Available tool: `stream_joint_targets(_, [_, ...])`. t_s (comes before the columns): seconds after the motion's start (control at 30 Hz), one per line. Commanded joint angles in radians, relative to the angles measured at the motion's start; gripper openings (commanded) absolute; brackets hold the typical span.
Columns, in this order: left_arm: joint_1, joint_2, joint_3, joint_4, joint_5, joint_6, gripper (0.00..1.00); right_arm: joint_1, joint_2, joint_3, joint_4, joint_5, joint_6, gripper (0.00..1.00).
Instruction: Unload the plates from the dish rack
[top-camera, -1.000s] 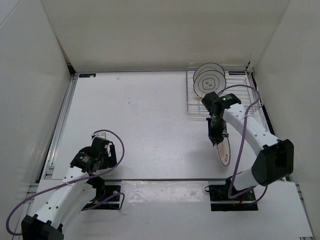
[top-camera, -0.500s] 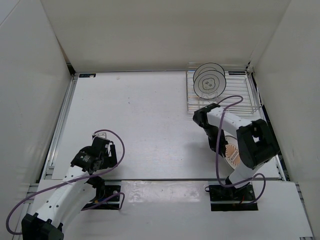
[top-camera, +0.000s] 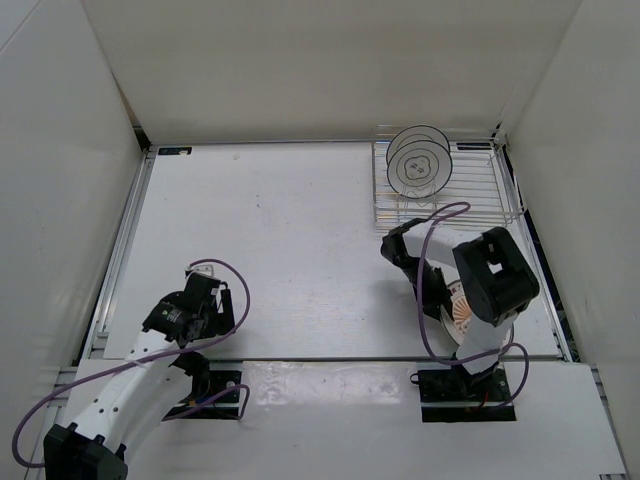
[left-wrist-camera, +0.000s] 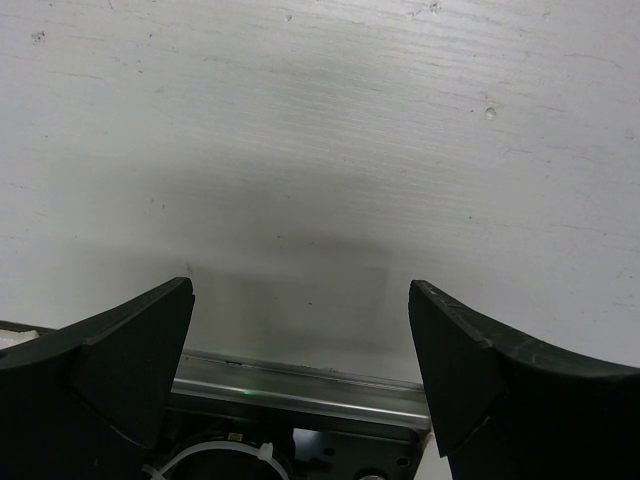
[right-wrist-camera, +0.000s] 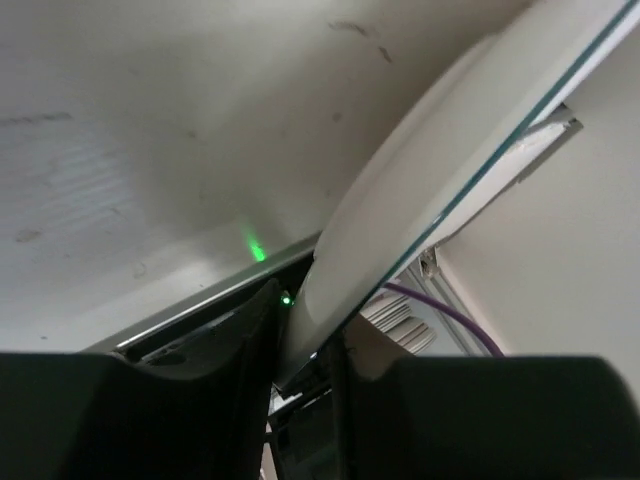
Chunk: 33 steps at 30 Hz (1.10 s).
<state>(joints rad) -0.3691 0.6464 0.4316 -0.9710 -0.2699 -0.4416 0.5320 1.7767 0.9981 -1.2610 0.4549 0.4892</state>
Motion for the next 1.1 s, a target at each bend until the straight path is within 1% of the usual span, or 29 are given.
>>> stream_joint_targets(0.0, [-0.002,0.01,-0.007,0.011,0.015,0.004,1.0,0.011,0.026,0.017,0.023,-0.019,-0.037,0.35])
stream_joint_targets(0.13, [-0.001,0.015,-0.005,0.012,0.014,0.003,1.0,0.014,0.044,0.031,0.014,-0.028,-0.043,0.46])
stream_joint_targets(0.27, [-0.001,0.015,-0.005,0.012,0.011,0.001,1.0,0.017,0.029,0.065,-0.008,-0.045,-0.05,0.47])
stream_joint_targets(0.3, [-0.002,0.015,-0.004,0.011,0.011,0.001,1.0,0.019,0.024,0.082,-0.014,-0.051,-0.054,0.52])
stream_joint_targets(0.4, [-0.001,0.015,-0.004,0.014,0.012,0.001,1.0,0.019,-0.002,0.102,-0.023,-0.085,-0.064,0.59])
stream_joint_targets(0.43, [-0.001,0.016,-0.004,0.012,0.011,0.0,1.0,0.019,-0.013,0.102,-0.026,-0.103,-0.07,0.64])
stream_joint_targets(0.5, [-0.001,0.015,-0.005,0.014,0.011,0.003,1.0,0.02,-0.031,0.105,-0.029,-0.129,-0.07,0.66])
stream_joint_targets(0.63, [0.002,0.015,-0.005,0.014,0.011,0.003,1.0,0.02,-0.048,0.138,-0.046,-0.142,-0.058,0.66])
stream_joint_targets(0.73, [0.002,0.012,-0.008,0.014,0.012,0.003,1.0,0.017,-0.088,0.241,-0.08,-0.17,-0.067,0.65])
stream_joint_targets(0.8, [0.002,0.012,-0.007,0.015,0.009,0.003,1.0,0.014,-0.129,0.397,-0.1,-0.196,-0.081,0.65])
stream_joint_targets(0.87, [0.002,0.007,-0.007,0.015,0.009,0.003,1.0,0.01,-0.149,0.602,-0.101,-0.208,-0.081,0.62])
stream_joint_targets(0.9, [0.002,0.009,-0.005,0.012,0.008,0.003,1.0,0.006,-0.152,0.66,-0.107,-0.208,-0.072,0.62])
stream_joint_targets(0.93, [0.001,0.009,-0.007,0.017,0.011,0.004,1.0,-0.007,-0.123,0.876,-0.123,-0.197,-0.045,0.67])
stream_joint_targets(1.0, [0.004,0.009,-0.007,0.012,0.011,0.006,1.0,-0.027,-0.083,1.032,-0.164,-0.193,-0.006,0.77])
stream_joint_targets(1.03, [0.004,0.01,-0.007,0.015,0.014,0.004,1.0,-0.036,-0.009,1.238,-0.194,-0.196,0.067,0.82])
stream_joint_targets(1.07, [0.004,0.012,-0.007,0.014,0.012,0.006,1.0,-0.073,0.016,1.292,-0.207,-0.202,0.093,0.81])
